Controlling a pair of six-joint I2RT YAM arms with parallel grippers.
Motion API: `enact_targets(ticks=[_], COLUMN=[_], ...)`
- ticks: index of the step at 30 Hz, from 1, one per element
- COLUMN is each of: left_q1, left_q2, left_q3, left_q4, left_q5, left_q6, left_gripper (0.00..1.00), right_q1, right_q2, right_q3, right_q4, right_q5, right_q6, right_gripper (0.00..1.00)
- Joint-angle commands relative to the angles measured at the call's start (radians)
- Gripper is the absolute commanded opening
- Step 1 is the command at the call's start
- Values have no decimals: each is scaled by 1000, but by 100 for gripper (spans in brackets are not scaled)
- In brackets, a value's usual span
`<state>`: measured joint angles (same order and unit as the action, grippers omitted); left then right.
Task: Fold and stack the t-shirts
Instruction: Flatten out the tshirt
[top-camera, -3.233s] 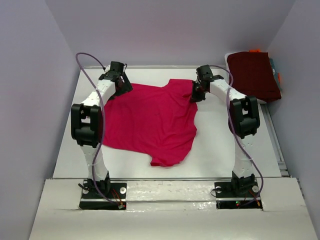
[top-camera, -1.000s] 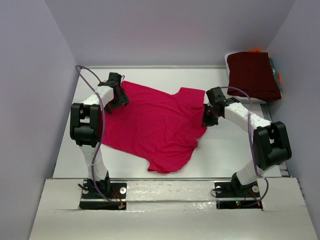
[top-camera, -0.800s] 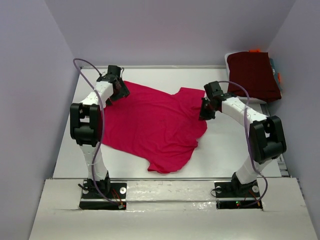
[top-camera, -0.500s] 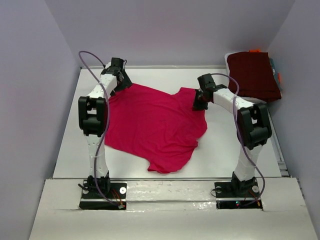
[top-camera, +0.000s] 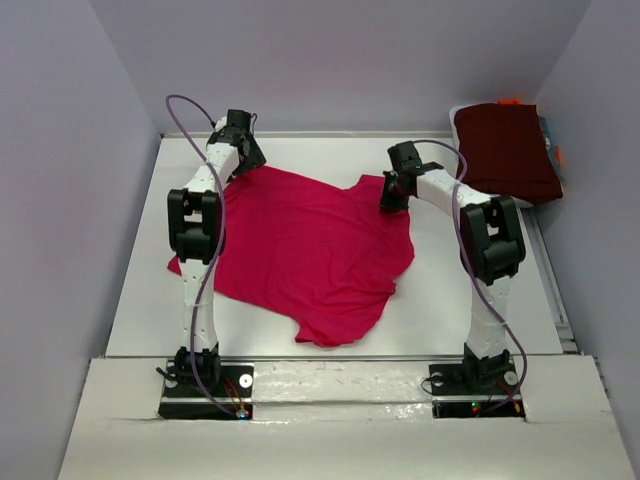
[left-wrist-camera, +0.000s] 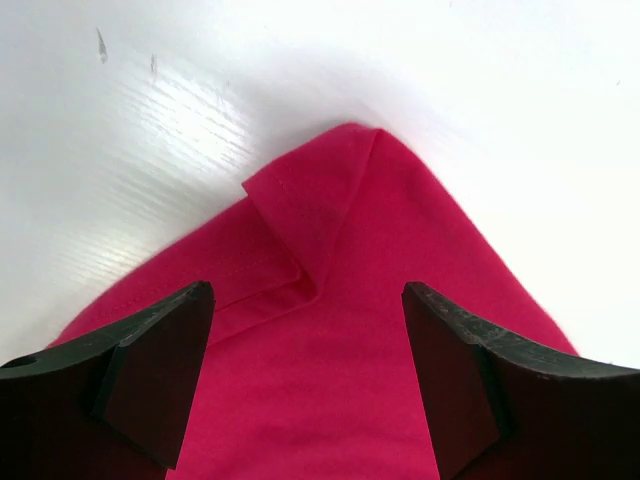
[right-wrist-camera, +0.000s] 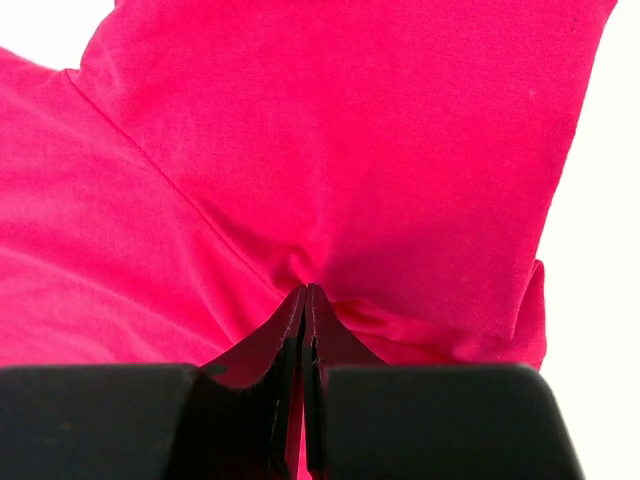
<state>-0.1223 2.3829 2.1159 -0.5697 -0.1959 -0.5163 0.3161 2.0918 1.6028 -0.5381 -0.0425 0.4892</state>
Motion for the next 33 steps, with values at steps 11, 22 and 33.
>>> enact_targets(ticks=[11, 22, 33], left_q1=[16, 46, 64], left_q2=[27, 21, 21], left_q3=[75, 29, -40], left_q4=[45, 105, 125], left_q5=[-79, -66, -54], left_q6=[12, 16, 9], left_gripper=[84, 50, 42], right_q1=[9, 9, 9], right_q2=[40, 47, 54], right_q3=[29, -18, -32], right_q4=[26, 43, 44], right_q5=[29, 29, 26], right_q6=[-27, -31, -35], right_gripper=[7, 7, 7])
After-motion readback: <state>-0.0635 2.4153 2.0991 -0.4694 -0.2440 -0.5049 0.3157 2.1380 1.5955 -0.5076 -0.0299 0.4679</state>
